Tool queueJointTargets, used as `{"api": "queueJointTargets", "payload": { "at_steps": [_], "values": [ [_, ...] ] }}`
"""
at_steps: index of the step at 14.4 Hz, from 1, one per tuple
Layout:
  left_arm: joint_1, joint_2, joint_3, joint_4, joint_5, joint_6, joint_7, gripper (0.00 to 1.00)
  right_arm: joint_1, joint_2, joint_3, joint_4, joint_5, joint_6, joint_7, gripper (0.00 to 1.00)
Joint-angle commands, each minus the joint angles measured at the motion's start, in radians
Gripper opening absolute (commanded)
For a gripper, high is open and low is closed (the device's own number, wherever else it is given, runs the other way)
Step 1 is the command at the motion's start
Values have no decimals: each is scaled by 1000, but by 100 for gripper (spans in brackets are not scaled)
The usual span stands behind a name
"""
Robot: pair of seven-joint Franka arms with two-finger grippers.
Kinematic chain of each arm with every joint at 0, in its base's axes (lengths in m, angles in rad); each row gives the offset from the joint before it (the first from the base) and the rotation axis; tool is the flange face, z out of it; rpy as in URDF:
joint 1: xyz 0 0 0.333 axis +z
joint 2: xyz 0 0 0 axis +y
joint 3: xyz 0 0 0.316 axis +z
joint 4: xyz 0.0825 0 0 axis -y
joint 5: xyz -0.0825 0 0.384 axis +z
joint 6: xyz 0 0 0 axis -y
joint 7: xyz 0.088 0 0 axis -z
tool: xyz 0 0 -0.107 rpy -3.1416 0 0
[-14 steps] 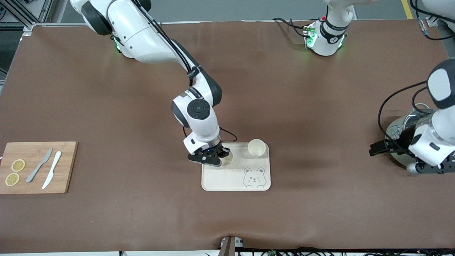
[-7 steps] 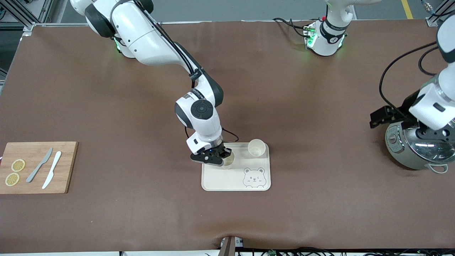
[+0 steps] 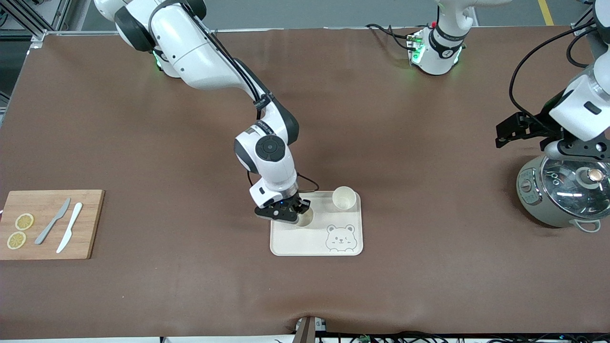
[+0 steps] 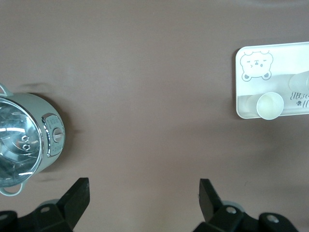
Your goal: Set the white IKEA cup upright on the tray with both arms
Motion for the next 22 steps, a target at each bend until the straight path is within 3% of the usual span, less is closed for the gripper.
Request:
{"api": "queueJointTargets", "payload": {
  "at_steps": [1, 6, 8, 17, 22],
  "values": [
    [1, -6, -9, -12, 21, 3, 14, 100, -2, 10, -4, 29, -30, -2, 27, 100],
    [9, -8, -8, -10, 21, 3, 0, 100, -28, -51, -2, 29, -26, -35, -37, 100],
    [15, -6, -3, -7, 16, 3, -6, 100, -39, -118, 1, 32, -18, -161, -106, 100],
    [12, 21, -2, -12, 22, 8, -3, 100, -135, -544, 4, 8, 102, -728, -335, 100],
    [13, 21, -5, -6, 18, 80, 17, 100, -262, -836, 3, -188, 103, -864, -554, 100]
  ]
}}
